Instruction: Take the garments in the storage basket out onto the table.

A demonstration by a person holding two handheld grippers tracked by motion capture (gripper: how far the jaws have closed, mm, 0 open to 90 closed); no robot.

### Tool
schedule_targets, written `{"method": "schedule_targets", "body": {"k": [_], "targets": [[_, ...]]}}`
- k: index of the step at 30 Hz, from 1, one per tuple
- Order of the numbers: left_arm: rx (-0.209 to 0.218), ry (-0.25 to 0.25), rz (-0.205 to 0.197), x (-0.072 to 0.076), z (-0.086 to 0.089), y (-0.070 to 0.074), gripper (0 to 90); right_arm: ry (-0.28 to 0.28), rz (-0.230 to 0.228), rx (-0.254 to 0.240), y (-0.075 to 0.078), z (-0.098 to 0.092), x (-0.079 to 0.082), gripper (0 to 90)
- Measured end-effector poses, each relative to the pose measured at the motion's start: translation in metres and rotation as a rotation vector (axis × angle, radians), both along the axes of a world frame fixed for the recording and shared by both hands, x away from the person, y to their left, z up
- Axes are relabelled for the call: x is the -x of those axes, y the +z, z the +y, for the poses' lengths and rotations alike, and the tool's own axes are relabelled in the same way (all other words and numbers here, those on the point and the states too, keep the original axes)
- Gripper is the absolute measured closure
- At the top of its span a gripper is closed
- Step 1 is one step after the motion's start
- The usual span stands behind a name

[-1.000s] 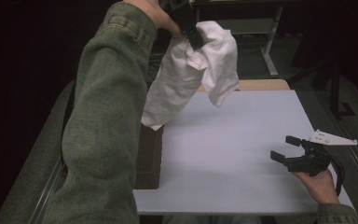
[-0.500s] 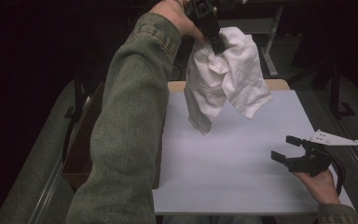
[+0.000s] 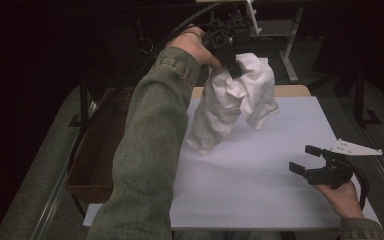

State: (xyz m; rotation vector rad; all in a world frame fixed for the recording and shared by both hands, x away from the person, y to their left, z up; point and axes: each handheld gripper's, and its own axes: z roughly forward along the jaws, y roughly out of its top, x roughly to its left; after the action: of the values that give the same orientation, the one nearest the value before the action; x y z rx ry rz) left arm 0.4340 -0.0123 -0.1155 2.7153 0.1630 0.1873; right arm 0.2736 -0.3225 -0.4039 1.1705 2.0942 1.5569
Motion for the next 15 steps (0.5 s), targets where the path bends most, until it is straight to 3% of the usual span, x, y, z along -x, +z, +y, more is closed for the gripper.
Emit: {"method": "schedule_targets", "body": {"k": [9,15], "targets": [[0.031,-0.005,0.031,-0.003,-0.007,-0.032,74.3,0.005,-0.002,0.006,0.0,0.001,0.0,0.0],[0.038,0.015,0.061,-0.013,-0.005,-0.064,73.8,0.007,-0.001,0.011,0.0,0.001,-0.001,0.0]]}}
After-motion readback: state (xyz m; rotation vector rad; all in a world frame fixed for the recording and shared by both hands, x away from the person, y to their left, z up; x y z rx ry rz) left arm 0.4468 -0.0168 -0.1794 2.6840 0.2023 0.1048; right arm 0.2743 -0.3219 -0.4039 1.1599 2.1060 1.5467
